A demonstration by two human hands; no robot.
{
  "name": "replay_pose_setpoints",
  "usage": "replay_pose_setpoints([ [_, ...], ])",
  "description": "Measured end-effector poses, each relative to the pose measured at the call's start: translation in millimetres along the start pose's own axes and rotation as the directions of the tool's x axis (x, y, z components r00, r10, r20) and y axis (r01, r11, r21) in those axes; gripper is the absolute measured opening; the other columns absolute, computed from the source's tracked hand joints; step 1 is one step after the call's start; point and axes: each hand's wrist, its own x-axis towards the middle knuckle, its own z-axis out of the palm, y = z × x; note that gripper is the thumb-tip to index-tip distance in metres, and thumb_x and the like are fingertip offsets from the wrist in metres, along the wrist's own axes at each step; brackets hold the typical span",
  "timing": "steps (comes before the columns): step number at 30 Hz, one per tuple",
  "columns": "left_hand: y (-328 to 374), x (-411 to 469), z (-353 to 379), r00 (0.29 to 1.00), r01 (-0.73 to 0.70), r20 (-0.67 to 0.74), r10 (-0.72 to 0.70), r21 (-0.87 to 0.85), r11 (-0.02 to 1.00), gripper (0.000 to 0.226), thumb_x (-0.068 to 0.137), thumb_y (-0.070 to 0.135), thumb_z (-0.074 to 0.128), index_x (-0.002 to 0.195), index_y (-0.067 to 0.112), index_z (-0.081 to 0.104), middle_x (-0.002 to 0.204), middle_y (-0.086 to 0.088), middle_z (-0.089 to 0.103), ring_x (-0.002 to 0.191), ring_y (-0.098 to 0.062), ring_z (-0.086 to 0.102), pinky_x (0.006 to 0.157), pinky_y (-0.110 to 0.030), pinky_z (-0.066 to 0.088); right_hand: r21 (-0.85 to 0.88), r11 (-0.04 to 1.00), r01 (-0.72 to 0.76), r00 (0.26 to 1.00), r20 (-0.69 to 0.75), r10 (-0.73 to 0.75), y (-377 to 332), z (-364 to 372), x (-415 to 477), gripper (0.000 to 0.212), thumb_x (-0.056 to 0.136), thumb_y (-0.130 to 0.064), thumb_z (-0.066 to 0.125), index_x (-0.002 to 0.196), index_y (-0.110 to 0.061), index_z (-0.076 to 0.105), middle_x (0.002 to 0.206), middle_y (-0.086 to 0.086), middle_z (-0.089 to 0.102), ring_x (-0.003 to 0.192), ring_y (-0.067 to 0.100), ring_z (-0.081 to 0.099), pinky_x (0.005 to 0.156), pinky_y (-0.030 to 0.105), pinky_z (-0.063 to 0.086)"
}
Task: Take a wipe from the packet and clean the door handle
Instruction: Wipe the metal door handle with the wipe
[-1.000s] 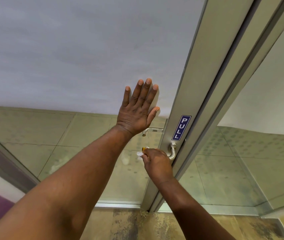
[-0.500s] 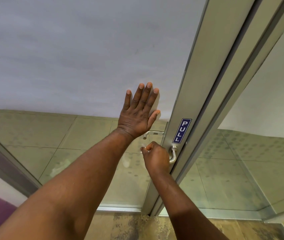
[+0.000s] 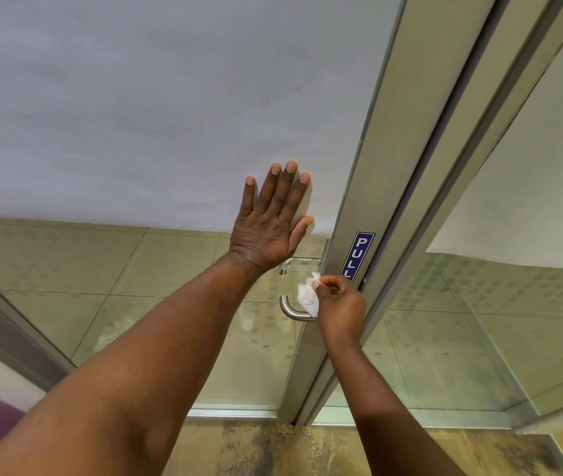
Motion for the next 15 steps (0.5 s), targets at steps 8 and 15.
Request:
replay_pose_setpoints([
  [8,0.0,0.5,-1.1,1.000,0.007,0.016,-0.007,0.001,1.000,0.076,0.107,0.055,0.022,0.160,0.018,-0.018,0.164,-0.003,-0.038,0.152,-0.022,-0.033,0.123,-0.046,-0.023,0.264,0.941,-0.210,0.977,0.073,0.198,10.5,-19.1,-0.6,0.033,0.084,0.003,0.070,0.104,-0.023,0.074,0.103,-0.005,0.075,0.100,0.012,0.071,0.082,0.024,0.059],
  [15,-0.3,0.3,-0.5,1.000,0.011,0.011,-0.011,-0.017,1.000,0.078,0.107,0.054,0.027,0.160,0.018,-0.018,0.164,-0.002,-0.038,0.153,-0.022,-0.032,0.124,-0.047,-0.021,0.387,0.897,-0.213,0.920,-0.228,0.317,48.9,-36.4,-11.9,0.024,0.087,-0.007,0.077,0.088,-0.031,0.073,0.088,-0.011,0.075,0.082,0.003,0.072,0.067,0.013,0.055],
])
